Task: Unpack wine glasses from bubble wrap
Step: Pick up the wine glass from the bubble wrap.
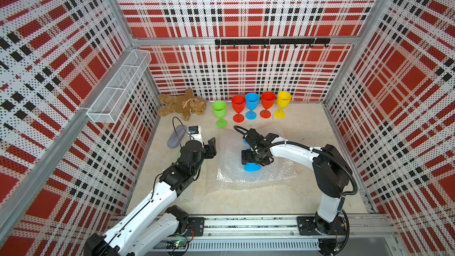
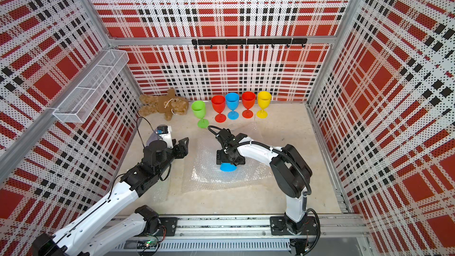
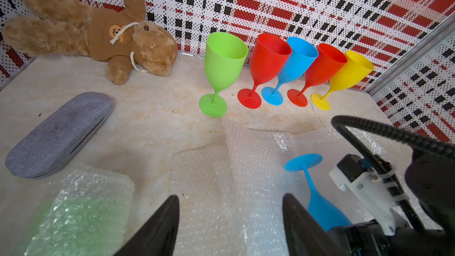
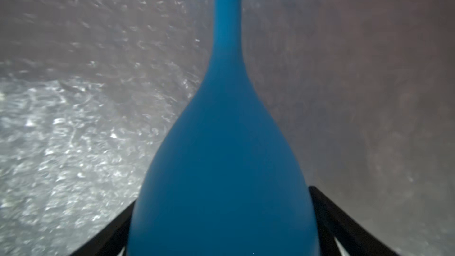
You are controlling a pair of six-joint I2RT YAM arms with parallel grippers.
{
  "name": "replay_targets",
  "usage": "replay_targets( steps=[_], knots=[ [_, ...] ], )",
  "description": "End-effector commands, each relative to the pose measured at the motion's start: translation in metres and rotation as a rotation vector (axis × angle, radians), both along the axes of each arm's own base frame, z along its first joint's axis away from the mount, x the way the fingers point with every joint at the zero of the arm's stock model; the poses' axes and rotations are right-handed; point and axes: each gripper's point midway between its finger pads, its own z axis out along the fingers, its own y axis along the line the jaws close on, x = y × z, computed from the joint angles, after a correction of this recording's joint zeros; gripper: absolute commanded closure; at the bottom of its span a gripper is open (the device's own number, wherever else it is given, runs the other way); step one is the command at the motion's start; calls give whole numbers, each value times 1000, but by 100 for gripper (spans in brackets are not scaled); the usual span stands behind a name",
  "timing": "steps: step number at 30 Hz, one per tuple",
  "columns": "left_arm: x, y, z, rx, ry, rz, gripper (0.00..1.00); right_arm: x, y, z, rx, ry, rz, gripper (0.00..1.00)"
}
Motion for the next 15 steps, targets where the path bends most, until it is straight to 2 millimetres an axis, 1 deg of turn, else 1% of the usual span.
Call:
replay_targets(
  steps=[1,4,7,10,11,13,15],
  knots=[
    [2,2,13,-2,-41,5,32,14,-8,7,-59,-66,48,9],
    [1,0,21,18,-50,-17,32,12,-8,17,-37,-94,91,12],
    [1,-5,34,29,-70,-53,32,7,-5,37,18,-136,146,17],
    [0,-17,50,68,-106,-136,32,0,-2,67,80,-205,245,19],
    [-1,-24,55,93,-128,-187,32,-2,-2,78,94,-238,283,19],
    [0,-33,69,142,-188,-239,32,-8,2,103,153,-308,362,19],
    [-4,-49,83,197,-283,-336,32,-16,9,125,227,-377,453,19]
  ],
)
